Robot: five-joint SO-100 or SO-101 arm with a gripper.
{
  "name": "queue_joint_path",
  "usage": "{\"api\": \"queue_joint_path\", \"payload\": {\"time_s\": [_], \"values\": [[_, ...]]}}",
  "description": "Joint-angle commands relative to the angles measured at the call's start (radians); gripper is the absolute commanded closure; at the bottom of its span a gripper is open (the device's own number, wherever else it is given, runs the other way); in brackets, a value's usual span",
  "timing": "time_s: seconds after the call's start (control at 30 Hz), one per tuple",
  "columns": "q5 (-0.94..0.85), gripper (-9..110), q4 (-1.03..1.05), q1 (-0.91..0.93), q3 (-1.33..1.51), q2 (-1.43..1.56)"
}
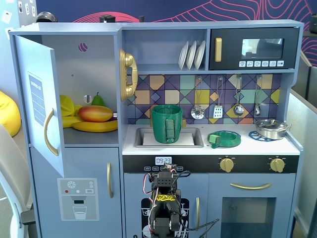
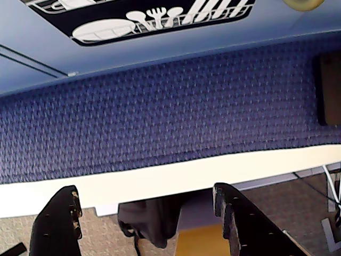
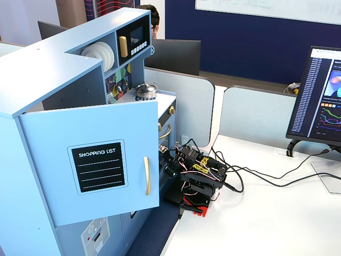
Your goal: Pick up the green pineapple from the left cabinet and place it in the green recipient
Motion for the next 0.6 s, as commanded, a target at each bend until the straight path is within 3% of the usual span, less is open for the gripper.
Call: {"api": "queue_joint_path", "payload": {"time_s": [0.0,0.57], "values": [[0.026,78,0.166,-0.009,0.028,-0.006],[0.018,78,0.167,0.0,0.028,-0.006]]}}
